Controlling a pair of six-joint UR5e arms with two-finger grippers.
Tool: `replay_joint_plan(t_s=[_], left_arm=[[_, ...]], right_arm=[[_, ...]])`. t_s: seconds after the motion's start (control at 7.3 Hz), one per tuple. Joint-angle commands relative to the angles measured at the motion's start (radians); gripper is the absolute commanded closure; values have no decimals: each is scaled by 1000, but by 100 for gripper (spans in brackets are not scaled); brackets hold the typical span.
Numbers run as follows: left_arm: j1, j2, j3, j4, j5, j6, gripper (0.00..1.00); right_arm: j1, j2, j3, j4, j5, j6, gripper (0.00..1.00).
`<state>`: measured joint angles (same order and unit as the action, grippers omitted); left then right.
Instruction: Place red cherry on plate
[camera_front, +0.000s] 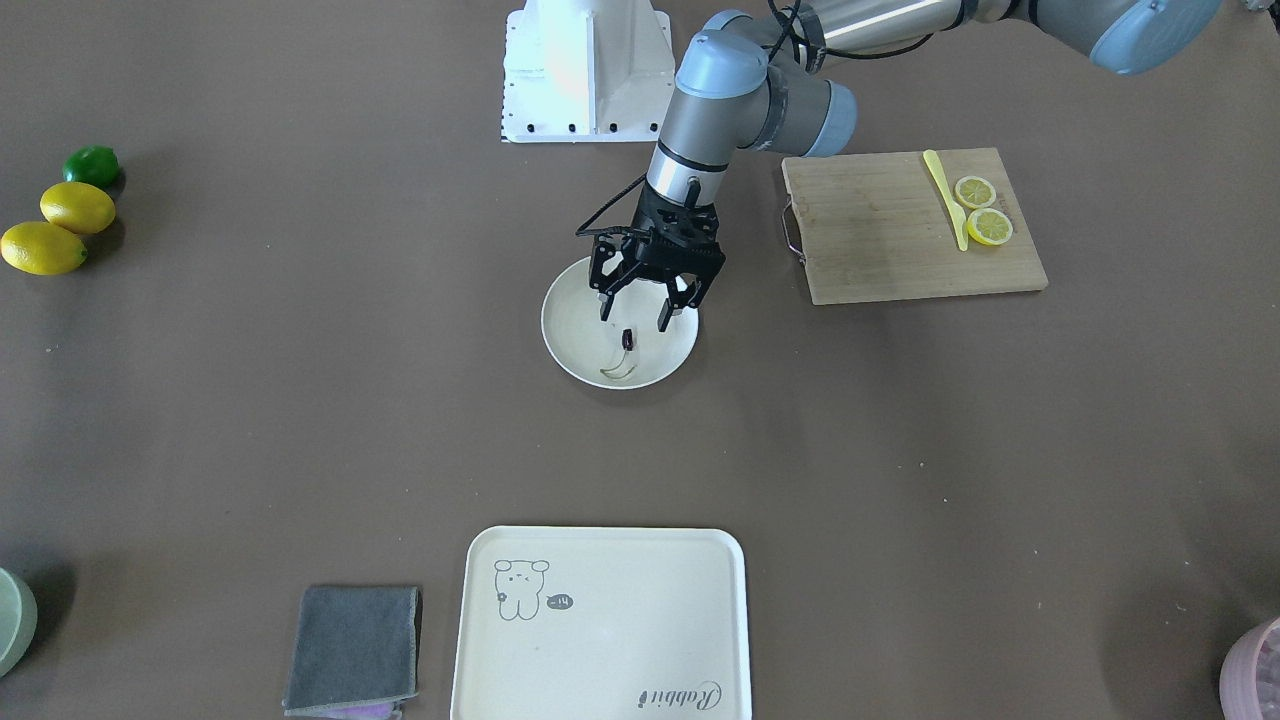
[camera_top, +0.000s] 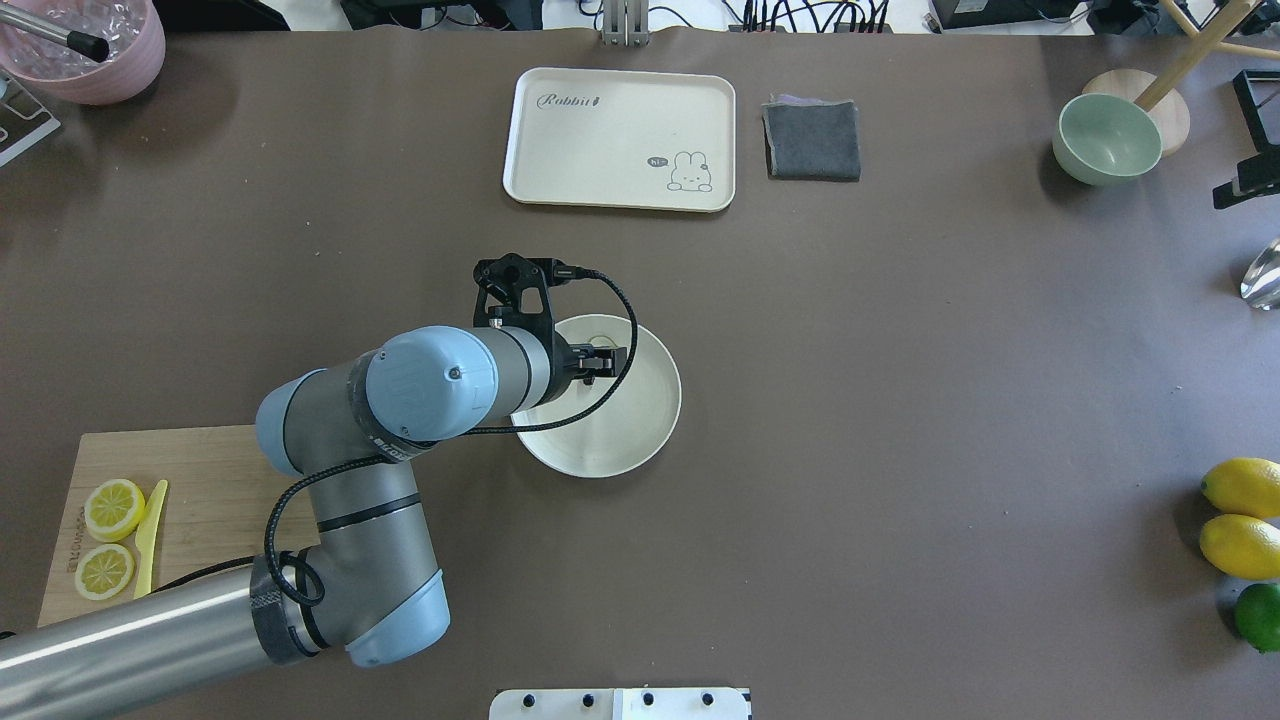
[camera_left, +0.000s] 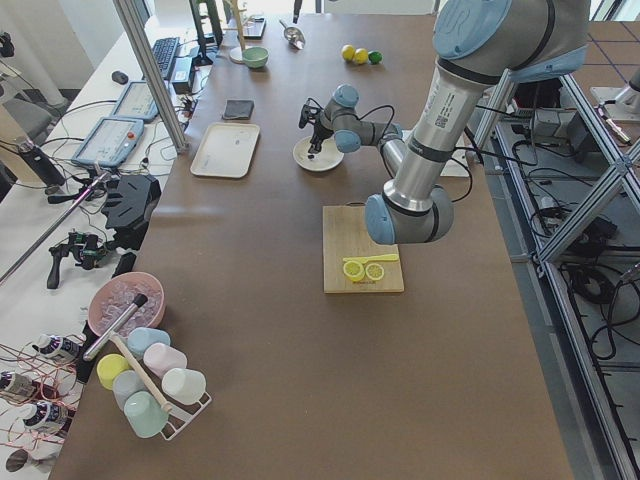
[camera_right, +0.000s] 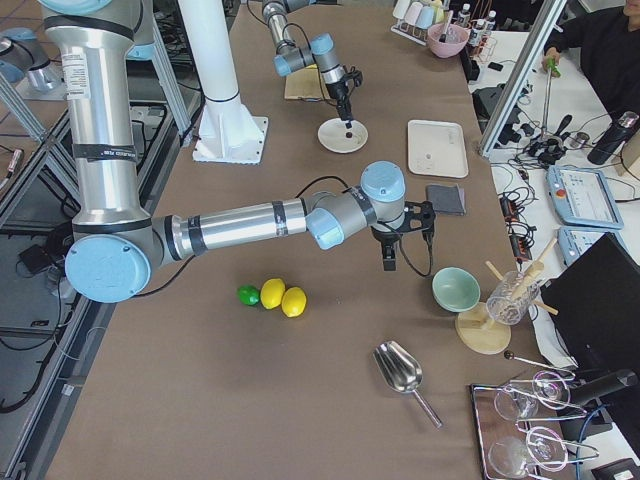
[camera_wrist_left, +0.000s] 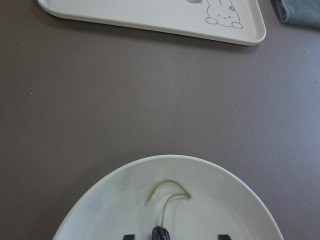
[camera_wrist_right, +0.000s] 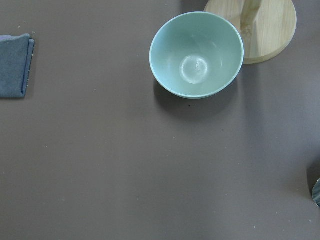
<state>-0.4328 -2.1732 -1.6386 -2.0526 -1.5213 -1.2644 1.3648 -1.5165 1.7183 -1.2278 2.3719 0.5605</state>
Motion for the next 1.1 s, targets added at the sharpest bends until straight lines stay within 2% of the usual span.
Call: replay_joint_plan(t_s=[0.0, 0.14, 0.27, 0.41, 0.55, 0.68, 0.82, 0.96], left_arm=[[-117, 89, -122, 38, -28, 54, 2], [-180, 119, -165, 102, -42, 118, 2], [-254, 189, -202, 101, -49, 140, 2], [-350, 243, -219, 97, -87, 284, 2], [-418, 312, -219, 89, -129, 324, 2], [-454, 367, -208, 41, -131, 362, 2], [-463, 375, -140, 23, -120, 379, 2], [-525, 401, -130, 37, -153, 384, 2]], right_arm=[[11, 2, -2, -76, -8, -60, 0], [63, 2, -2, -201, -10, -221, 0], [109, 5, -6, -326, -26, -402, 0], [143, 5, -8, -426, -39, -551, 0], [172, -4, -15, -482, -33, -627, 0], [192, -23, -25, -493, -25, -640, 0], [197, -37, -20, -492, -29, -640, 0], [207, -56, -14, -492, -33, -640, 0]])
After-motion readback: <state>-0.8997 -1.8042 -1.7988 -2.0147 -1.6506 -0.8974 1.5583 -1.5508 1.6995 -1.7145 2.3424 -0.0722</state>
